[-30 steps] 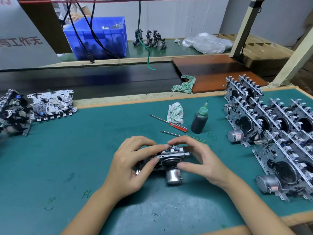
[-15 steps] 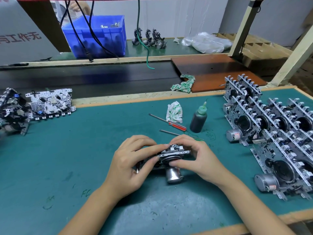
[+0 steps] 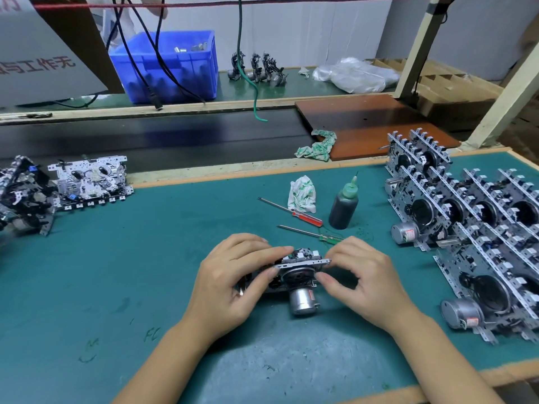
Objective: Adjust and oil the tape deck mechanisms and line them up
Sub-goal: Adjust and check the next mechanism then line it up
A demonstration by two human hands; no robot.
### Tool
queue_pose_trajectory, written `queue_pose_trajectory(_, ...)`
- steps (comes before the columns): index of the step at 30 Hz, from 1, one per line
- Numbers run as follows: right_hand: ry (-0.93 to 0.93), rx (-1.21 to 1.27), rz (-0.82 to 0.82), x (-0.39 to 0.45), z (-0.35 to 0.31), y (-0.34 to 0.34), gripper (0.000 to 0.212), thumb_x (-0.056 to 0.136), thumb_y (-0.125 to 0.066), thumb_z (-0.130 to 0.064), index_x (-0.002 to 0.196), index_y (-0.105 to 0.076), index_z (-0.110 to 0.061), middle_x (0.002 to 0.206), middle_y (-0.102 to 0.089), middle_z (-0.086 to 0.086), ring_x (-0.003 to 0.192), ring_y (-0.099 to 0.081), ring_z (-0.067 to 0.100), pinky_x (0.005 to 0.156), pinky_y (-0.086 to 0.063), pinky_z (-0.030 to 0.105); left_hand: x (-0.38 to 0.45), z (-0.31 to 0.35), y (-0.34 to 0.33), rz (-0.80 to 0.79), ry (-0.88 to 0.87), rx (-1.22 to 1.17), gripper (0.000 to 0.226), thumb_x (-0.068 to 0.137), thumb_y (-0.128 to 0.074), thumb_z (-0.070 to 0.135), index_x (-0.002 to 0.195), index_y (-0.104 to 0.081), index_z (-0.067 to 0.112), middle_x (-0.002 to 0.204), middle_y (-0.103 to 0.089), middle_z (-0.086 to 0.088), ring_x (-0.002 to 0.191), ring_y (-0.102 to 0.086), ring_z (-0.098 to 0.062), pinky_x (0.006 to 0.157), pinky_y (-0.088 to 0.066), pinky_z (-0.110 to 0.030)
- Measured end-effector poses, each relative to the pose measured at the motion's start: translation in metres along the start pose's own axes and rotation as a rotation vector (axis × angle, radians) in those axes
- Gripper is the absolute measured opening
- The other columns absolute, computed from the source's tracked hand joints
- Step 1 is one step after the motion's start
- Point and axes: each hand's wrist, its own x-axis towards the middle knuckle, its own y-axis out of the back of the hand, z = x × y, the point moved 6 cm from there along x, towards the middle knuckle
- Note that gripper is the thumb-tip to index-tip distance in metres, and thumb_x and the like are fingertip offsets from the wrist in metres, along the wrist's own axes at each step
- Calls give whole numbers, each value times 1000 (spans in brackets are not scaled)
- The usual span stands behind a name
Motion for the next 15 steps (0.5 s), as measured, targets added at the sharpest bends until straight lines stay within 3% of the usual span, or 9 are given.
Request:
queue_pose_trajectory(10, -49, 52, -35, -3, 3, -4, 37, 83, -52, -43, 71, -64, -11, 74, -60, -7, 72, -53, 14, 66, -46, 37, -1, 2, 1, 15, 6, -2, 22, 90, -56, 20, 110, -67, 22, 93, -69, 7, 92, -58, -14, 81, -48, -29)
queue_pose_trajectory(15, -106, 232, 166, -2, 7, 9, 30, 87, -48, -33, 87, -69, -11, 82, -62, -6, 78, -58, 13, 71, -47, 31, -1, 2, 1, 0, 22, -19, 23, 90, -55, 21, 110, -67, 22, 95, -68, 8, 92, -58, -15, 81, -47, -29)
